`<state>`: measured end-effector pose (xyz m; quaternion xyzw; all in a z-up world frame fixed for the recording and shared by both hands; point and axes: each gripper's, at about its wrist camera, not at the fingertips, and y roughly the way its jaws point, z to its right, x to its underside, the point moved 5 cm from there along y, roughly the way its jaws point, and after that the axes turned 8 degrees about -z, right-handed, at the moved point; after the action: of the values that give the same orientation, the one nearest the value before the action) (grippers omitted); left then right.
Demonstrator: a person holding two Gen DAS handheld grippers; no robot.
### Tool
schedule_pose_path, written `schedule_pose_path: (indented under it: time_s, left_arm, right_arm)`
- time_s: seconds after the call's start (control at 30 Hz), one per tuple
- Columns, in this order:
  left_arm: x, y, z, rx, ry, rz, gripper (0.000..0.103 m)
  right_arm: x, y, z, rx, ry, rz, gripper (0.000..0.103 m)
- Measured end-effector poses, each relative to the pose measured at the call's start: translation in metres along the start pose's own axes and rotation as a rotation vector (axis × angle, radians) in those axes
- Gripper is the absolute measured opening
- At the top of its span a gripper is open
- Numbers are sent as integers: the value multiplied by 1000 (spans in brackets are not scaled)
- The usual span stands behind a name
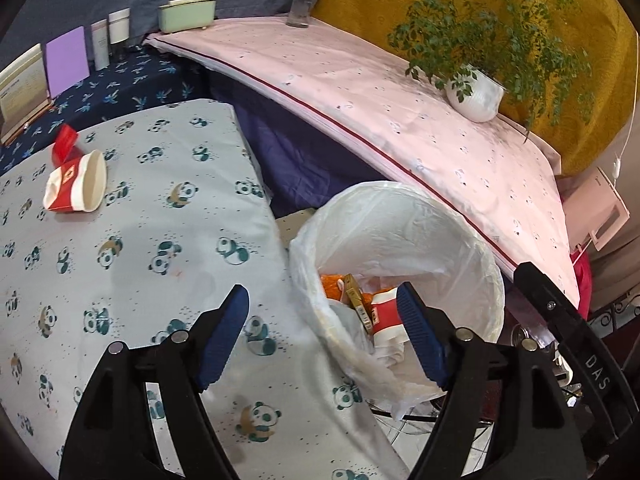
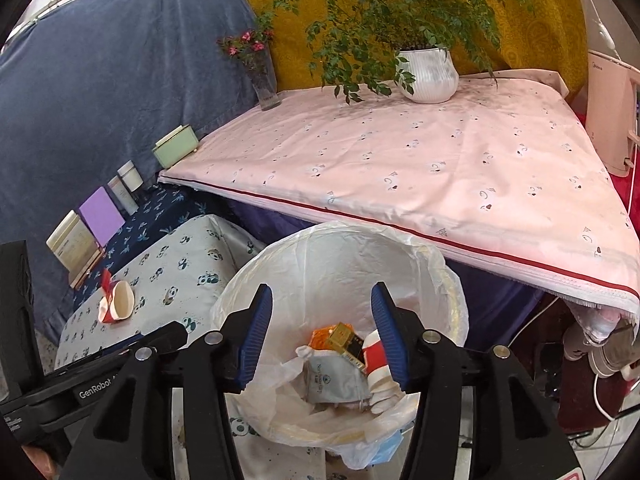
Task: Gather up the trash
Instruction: 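Lower box and cup into the white bin and open both tools, then move both tools back over the remaining red-white paper cup and red lid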
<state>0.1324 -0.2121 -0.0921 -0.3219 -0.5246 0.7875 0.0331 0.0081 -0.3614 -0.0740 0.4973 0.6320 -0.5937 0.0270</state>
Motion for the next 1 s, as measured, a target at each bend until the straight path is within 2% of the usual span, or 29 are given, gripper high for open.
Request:
schedule_pose_path:
  time_s: [0.47,1.0]
  left_arm:
    - [11,-33,-58,-67,-92,48,72]
    - [24,-60,-135,-150,-218,80,72]
  right_arm:
    - [13,-8,-60,-49,-94,-11,58]
    - [34,-1,-136,-105,-214,-51,58]
